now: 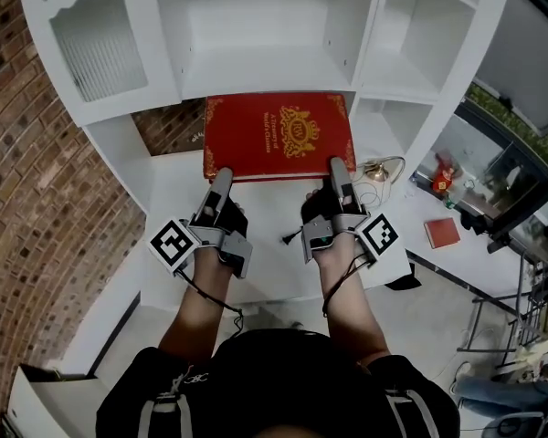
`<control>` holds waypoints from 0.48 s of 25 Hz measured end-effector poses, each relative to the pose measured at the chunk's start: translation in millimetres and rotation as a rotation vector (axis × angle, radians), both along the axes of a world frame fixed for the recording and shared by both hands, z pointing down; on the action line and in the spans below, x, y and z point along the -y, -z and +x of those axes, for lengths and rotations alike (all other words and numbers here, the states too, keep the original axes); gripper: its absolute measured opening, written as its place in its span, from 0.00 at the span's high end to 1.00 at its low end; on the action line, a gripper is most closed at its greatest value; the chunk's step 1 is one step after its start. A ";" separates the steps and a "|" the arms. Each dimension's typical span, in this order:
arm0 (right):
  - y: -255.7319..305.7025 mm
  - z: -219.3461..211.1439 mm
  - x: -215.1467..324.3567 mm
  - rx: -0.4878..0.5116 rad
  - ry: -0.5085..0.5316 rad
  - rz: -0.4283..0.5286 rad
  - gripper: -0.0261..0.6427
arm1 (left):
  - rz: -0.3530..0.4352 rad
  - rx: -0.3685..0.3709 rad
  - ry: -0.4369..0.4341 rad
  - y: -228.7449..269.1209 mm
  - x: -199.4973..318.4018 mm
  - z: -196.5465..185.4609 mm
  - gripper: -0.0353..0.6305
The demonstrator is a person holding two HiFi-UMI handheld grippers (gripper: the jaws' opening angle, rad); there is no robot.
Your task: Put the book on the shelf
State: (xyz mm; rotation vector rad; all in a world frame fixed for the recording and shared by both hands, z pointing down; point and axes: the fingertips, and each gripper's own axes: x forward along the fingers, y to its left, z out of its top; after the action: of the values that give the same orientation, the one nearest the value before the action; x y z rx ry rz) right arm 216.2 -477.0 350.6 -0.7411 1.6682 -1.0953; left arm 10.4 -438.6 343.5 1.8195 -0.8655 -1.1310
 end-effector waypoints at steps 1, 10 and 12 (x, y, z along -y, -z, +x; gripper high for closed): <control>2.3 0.1 1.4 0.002 0.004 0.010 0.57 | 0.009 0.002 0.005 2.3 0.5 0.2 0.59; 28.0 1.0 34.6 0.016 0.045 0.054 0.57 | 0.067 0.019 0.063 29.5 25.8 1.7 0.59; 32.5 0.5 44.3 0.015 0.050 0.050 0.57 | 0.070 0.022 0.073 33.3 35.7 1.8 0.59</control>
State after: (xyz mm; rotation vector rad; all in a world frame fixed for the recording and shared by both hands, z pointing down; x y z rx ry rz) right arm 216.7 -521.2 318.1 -0.6605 1.7030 -1.0878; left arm 12.1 -474.3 310.3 1.8743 -0.9223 -1.2027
